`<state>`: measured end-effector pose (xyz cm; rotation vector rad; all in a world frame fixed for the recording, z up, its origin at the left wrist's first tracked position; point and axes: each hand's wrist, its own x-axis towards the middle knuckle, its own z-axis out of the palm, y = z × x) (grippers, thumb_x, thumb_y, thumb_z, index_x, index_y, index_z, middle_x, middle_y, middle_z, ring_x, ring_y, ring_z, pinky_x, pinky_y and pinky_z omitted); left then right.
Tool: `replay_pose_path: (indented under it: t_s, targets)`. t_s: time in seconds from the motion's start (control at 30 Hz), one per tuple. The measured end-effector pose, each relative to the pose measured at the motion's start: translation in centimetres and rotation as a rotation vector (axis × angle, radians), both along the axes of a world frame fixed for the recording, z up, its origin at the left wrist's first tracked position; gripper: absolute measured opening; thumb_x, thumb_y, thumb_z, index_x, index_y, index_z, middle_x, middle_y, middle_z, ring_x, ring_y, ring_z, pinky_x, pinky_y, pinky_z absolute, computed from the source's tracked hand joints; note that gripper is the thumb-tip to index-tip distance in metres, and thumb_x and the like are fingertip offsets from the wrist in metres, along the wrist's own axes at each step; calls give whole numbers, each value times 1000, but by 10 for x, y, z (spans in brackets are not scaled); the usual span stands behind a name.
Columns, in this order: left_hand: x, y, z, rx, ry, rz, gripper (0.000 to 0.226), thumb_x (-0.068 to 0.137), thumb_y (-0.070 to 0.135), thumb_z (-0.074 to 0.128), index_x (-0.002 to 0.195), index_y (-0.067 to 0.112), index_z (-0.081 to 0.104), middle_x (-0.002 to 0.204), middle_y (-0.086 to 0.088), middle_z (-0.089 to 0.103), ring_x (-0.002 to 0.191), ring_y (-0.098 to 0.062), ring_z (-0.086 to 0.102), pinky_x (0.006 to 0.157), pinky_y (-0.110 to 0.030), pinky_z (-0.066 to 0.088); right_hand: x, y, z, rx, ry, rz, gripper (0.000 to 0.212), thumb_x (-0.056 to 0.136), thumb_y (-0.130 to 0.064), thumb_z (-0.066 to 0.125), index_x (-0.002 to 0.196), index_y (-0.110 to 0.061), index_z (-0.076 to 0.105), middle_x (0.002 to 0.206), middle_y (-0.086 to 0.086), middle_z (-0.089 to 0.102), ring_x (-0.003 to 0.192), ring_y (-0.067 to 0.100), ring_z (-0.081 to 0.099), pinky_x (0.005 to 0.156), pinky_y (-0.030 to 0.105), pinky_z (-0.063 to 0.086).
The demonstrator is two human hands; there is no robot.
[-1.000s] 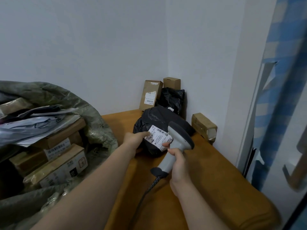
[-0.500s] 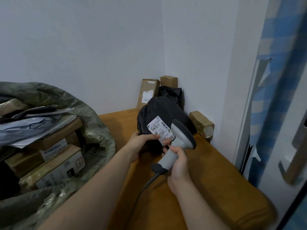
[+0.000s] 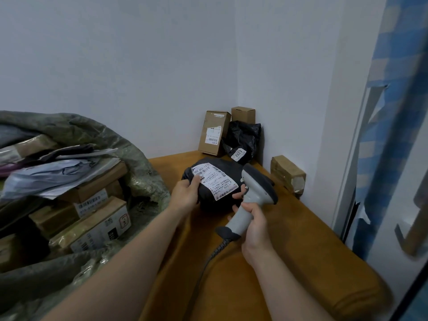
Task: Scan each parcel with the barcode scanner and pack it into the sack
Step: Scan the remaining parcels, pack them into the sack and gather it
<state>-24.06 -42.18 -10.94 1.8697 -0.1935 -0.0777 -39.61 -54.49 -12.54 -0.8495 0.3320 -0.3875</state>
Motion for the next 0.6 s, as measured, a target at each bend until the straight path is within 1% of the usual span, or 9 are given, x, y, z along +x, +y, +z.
replay_pose_path:
  t_s: [0.1, 0.2, 0.23, 0.3, 0.33, 0.37, 0.47, 0.53, 0.6]
  targets:
    - [-14, 8, 18, 74, 8, -24, 54, 102, 59, 47, 92, 8, 62, 101, -33, 67, 96, -46, 68, 85, -56, 54, 1, 2, -4, -17, 0, 44, 16, 85, -20, 65, 100, -23, 69, 116, 16, 65, 120, 33, 61, 106, 50, 47]
    - [-24, 10, 26, -19, 116, -5, 44, 104, 53, 54, 117, 11, 61, 111, -11, 67, 103, -30, 67, 97, -51, 55, 4, 1, -8, -18, 29, 68, 15, 90, -15, 60, 100, -20, 70, 115, 17, 67, 121, 35, 62, 111, 54, 44]
    - [-29, 10, 27, -92, 192, -2, 53, 95, 58, 65, 126, 15, 58, 119, -6, 67, 109, -27, 66, 98, -47, 55, 5, 0, -9, -25, 34, 72, 18, 92, -14, 58, 104, -18, 70, 115, 15, 69, 117, 33, 65, 108, 53, 46]
    - [-29, 8, 23, -206, 301, 39, 104, 63, 67, 89, 141, 14, 48, 131, -3, 65, 116, -28, 65, 100, -49, 55, 7, -1, -10, -32, 47, 77, 28, 91, -14, 59, 117, -11, 68, 118, 13, 71, 113, 29, 67, 96, 45, 55]
    - [-29, 7, 21, -234, 323, 71, 118, 50, 64, 96, 143, 14, 44, 133, -5, 64, 116, -30, 66, 98, -51, 57, 8, -1, -10, -34, 50, 75, 37, 88, -16, 62, 124, -8, 65, 121, 13, 71, 112, 29, 69, 89, 40, 56]
    - [-28, 6, 17, -255, 337, 99, 118, 45, 57, 100, 139, 12, 46, 130, -6, 65, 113, -30, 67, 93, -50, 59, 8, -1, -10, -37, 46, 74, 46, 82, -20, 66, 126, -6, 64, 123, 14, 71, 111, 28, 70, 85, 36, 56]
    - [-30, 4, 15, -270, 414, 77, 77, 61, 36, 100, 122, 12, 61, 117, -8, 71, 103, -29, 70, 84, -43, 60, 9, -1, -11, -65, 27, 65, 54, 67, -27, 68, 117, -6, 68, 124, 15, 71, 110, 28, 72, 82, 32, 56]
    - [-27, 6, 12, -253, 424, 54, 77, 61, 32, 100, 126, 13, 62, 116, -8, 73, 102, -29, 71, 88, -46, 60, 11, -2, -14, -77, 2, 72, 53, 66, -28, 67, 114, -7, 69, 124, 16, 70, 110, 28, 72, 84, 33, 56]
    - [-24, 8, 13, -234, 375, 37, 70, 66, 26, 98, 126, 13, 65, 116, -7, 74, 102, -29, 72, 86, -44, 61, 12, -3, -16, -79, -10, 87, 61, 65, -28, 67, 122, -5, 66, 125, 15, 69, 110, 26, 72, 82, 30, 56]
